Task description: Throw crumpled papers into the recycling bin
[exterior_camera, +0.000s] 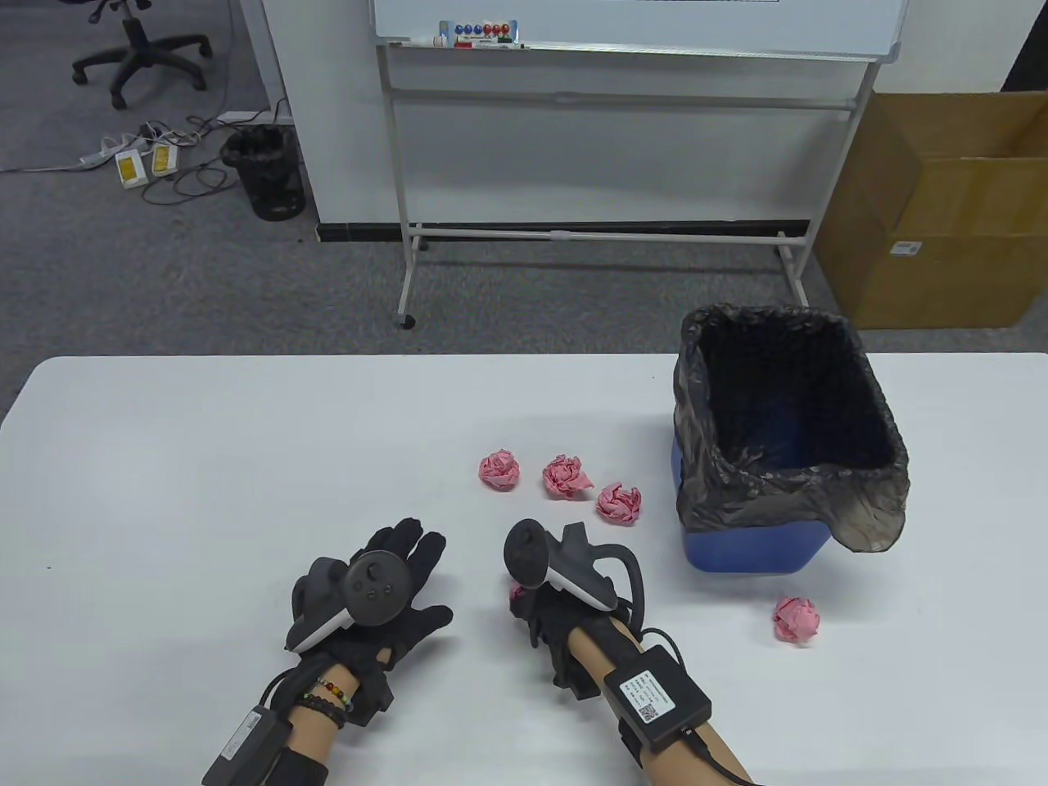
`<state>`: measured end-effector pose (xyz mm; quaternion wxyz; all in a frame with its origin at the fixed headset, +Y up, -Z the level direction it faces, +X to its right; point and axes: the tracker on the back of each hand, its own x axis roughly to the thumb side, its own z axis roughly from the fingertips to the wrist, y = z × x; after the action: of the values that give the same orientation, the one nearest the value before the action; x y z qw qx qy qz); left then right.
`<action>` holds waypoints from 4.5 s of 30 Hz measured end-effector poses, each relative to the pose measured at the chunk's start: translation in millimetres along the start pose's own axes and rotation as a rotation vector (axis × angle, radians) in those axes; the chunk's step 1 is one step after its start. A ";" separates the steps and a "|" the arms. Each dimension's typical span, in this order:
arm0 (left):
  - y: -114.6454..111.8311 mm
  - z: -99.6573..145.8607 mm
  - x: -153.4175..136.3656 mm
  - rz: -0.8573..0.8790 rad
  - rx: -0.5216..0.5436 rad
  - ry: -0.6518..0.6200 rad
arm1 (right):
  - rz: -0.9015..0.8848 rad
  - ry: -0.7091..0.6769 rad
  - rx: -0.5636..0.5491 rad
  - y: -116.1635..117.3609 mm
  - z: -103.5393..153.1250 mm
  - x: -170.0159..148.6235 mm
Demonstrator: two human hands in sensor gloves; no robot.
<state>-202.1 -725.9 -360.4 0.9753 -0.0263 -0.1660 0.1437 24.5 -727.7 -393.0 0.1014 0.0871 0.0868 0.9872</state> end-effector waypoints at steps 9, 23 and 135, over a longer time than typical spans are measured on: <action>-0.9 0.0 1.2 0.003 -0.004 -0.008 | -0.321 0.060 0.158 -26.9 5.3 -24.3; -0.9 0.3 1.3 0.027 0.003 -0.014 | -0.671 0.055 -0.157 -135.6 19.5 -39.7; 5.4 7.9 17.3 -0.033 0.014 0.021 | -0.171 0.362 0.281 -95.3 -56.1 -4.6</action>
<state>-190.6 -715.7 -348.0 0.9793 -0.0183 -0.1552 0.1287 36.0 -645.4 -466.1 0.1543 -0.0854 0.2470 0.9528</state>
